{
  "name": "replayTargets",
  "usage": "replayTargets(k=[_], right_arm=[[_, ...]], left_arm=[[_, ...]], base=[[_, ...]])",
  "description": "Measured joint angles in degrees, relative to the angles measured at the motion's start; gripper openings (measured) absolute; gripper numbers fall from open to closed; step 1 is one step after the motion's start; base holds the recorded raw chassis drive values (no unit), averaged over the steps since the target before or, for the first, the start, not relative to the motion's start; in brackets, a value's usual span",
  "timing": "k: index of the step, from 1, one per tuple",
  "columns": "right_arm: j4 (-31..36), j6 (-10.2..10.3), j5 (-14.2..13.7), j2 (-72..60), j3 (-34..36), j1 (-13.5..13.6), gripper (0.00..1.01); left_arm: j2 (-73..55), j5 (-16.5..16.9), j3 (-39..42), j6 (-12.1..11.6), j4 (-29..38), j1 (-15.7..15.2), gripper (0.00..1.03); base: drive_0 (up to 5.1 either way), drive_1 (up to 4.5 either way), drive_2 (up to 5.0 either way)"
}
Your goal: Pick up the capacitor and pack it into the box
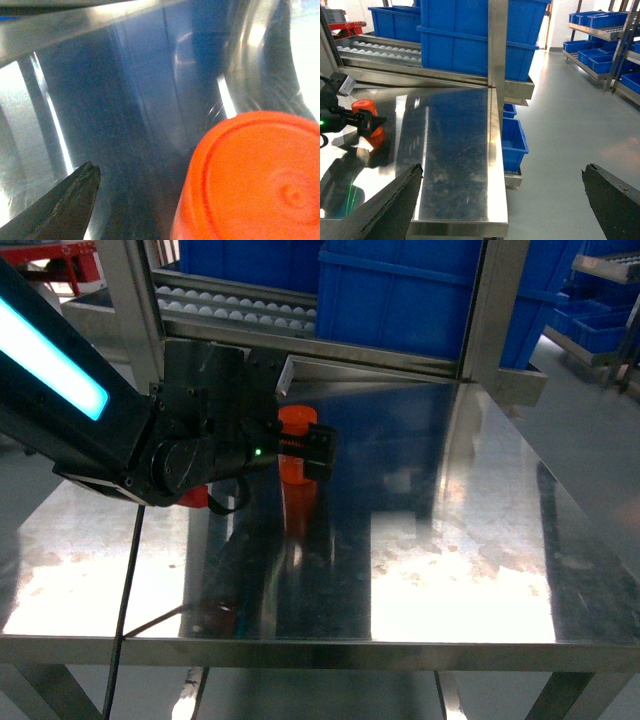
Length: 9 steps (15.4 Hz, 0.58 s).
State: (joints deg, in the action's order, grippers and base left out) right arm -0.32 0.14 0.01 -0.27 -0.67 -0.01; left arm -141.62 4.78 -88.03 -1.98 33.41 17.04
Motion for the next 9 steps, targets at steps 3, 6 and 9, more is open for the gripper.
replayTargets(k=[3, 6, 9], right_arm=[[0.02, 0.00, 0.00, 0.00, 0.00, 0.00, 0.98], [0.02, 0.00, 0.00, 0.00, 0.00, 0.00, 0.98], [0.02, 0.02, 0.00, 0.00, 0.00, 0.00, 0.98]], left_arm=[[-0.79, -0.07, -0.13, -0.11, 0.17, 0.00, 0.60], [3.04, -1.75, 5.03, 0.31, 3.08, -0.50, 0.44], [15.26, -6.23, 15.63, -0.02, 11.50, -2.40, 0.44]], base=[[0.0, 0.00, 0.0], [0.0, 0.00, 0.0], [0.0, 0.00, 0.0]])
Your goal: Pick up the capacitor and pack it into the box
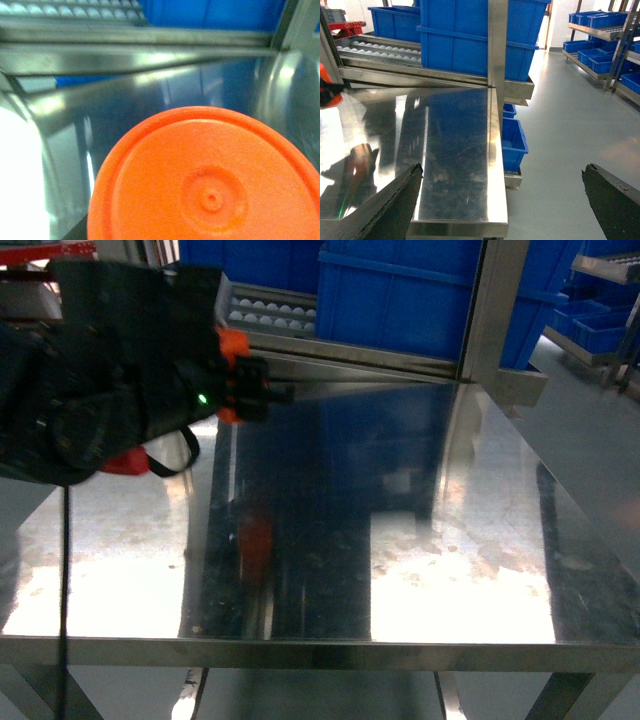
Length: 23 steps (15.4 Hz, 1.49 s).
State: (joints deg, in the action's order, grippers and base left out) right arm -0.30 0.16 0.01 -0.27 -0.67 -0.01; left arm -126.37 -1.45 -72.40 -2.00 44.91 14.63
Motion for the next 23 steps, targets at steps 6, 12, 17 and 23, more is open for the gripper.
replayTargets(k=[6, 12, 17, 23], right_arm=[[0.00, -0.02, -0.02, 0.00, 0.00, 0.00, 0.98], [0.00, -0.02, 0.00, 0.00, 0.00, 0.00, 0.98], [0.00, -0.02, 0.00, 0.00, 0.00, 0.00, 0.98], [0.00, -0.02, 0.00, 0.00, 0.00, 0.00, 0.98]], left_arm=[[29.97, -6.51, 30.25, 1.79, 9.35, -3.43, 0.44], [49.27, -10.60, 46.14, 3.15, 7.02, -3.58, 0.44], [49.09, -10.56, 46.14, 3.15, 7.10, -3.43, 0.43], [60.39, -5.81, 57.35, 2.99, 5.64, -7.87, 0.43]], base=[[0.0, 0.00, 0.0], [0.0, 0.00, 0.0], [0.0, 0.00, 0.0], [0.0, 0.00, 0.0]])
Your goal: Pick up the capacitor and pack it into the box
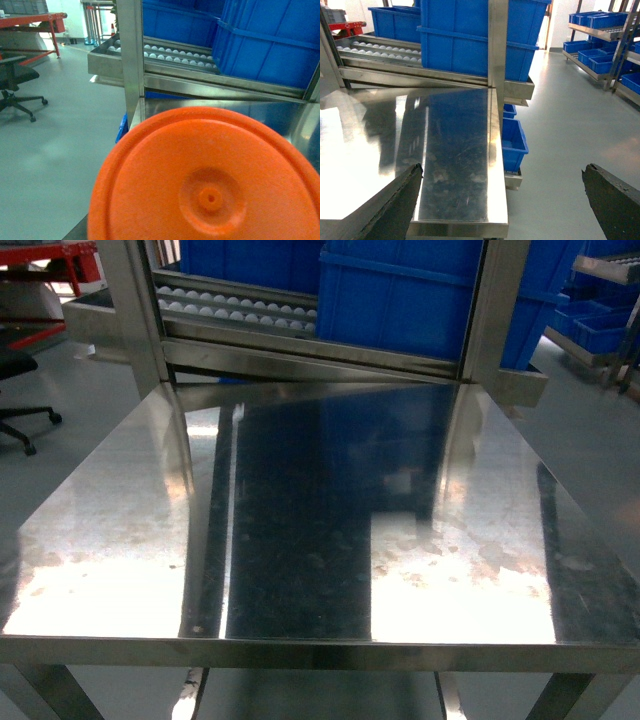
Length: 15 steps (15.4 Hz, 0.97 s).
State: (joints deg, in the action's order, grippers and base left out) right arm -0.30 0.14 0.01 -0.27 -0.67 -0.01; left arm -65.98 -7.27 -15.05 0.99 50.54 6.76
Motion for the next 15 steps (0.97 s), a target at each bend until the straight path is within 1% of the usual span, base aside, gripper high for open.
replayTargets(k=[4, 5, 6, 8, 9, 10, 15], right_arm=[[0.00, 0.00, 0.00, 0.00, 0.00, 0.00, 0.98], [0.00, 0.00, 0.00, 0.00, 0.00, 0.00, 0.98], [0.00, 0.02, -0.04, 0.00, 0.00, 0.00, 0.98], [0.00, 0.00, 0.00, 0.00, 0.00, 0.00, 0.98], [0.00, 0.00, 0.00, 0.00, 0.00, 0.00, 0.98], [0.00, 0.02, -0.02, 0.00, 0.00, 0.00, 0.98], [0.00, 0.00, -0.02, 0.00, 0.00, 0.00, 0.98]], left_arm=[[10.19, 2.84, 6.91, -0.02, -3.58, -2.47, 0.43], [12.96, 6.49, 8.28, -0.15, -5.27, -5.60, 0.43], [15.56, 6.54, 9.40, -0.15, -6.78, -6.91, 0.43], [20.26, 7.23, 11.04, -0.17, -9.38, -6.69, 0.43], [20.39, 7.26, 13.07, -0.17, -6.40, -6.71, 0.43], [21.88, 7.26, 14.12, -0.20, -9.18, -6.71, 0.43], [35.60, 7.26, 14.25, -0.20, -21.14, -6.71, 0.43]], base=[[0.0, 0.00, 0.0], [0.0, 0.00, 0.0], [0.0, 0.00, 0.0], [0.0, 0.00, 0.0], [0.0, 0.00, 0.0], [0.0, 0.00, 0.0], [0.0, 0.00, 0.0]])
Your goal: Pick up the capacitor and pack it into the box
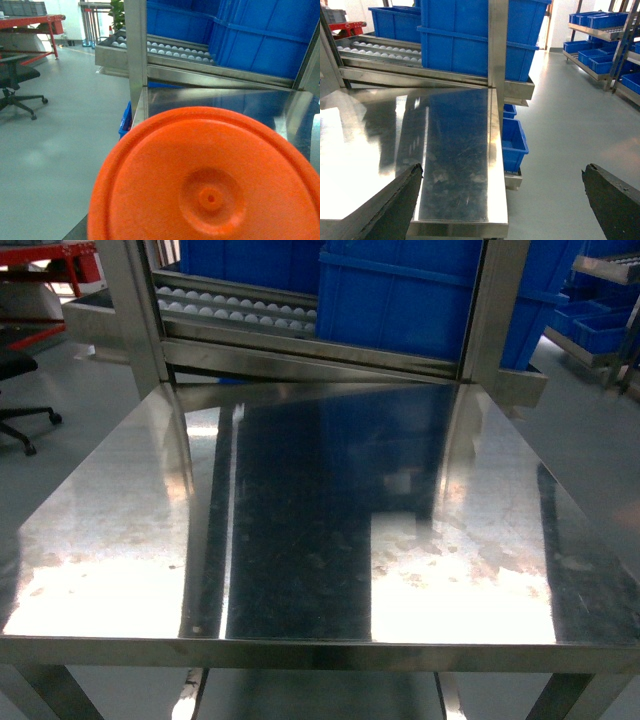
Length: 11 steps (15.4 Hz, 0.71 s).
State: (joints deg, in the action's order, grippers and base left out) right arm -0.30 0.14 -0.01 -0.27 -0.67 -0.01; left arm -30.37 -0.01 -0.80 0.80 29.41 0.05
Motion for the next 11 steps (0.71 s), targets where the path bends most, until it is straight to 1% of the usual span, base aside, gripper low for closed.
replayTargets(k=[3, 5, 6, 11], right_arm=[[0.00, 0.00, 0.02, 0.00, 0.00, 0.00, 0.98], [-0.02, 0.00, 0.02, 0.00, 0.00, 0.00, 0.98], [0.00, 0.00, 0.02, 0.00, 0.00, 0.00, 0.98], [0.00, 0.00, 0.02, 0.00, 0.00, 0.00, 0.98]], left_arm=[[3.50, -0.02, 0.00, 0.00, -3.04, 0.00, 0.43], [7.56, 0.00, 0.00, 0.00, -6.58, 0.00, 0.43], [10.84, -0.02, 0.00, 0.00, -10.10, 0.00, 0.43], [17.70, -0.02, 0.00, 0.02, -16.74, 0.00, 0.43]], base=[[0.0, 0.00, 0.0], [0.0, 0.00, 0.0], [0.0, 0.00, 0.0], [0.0, 0.00, 0.0]])
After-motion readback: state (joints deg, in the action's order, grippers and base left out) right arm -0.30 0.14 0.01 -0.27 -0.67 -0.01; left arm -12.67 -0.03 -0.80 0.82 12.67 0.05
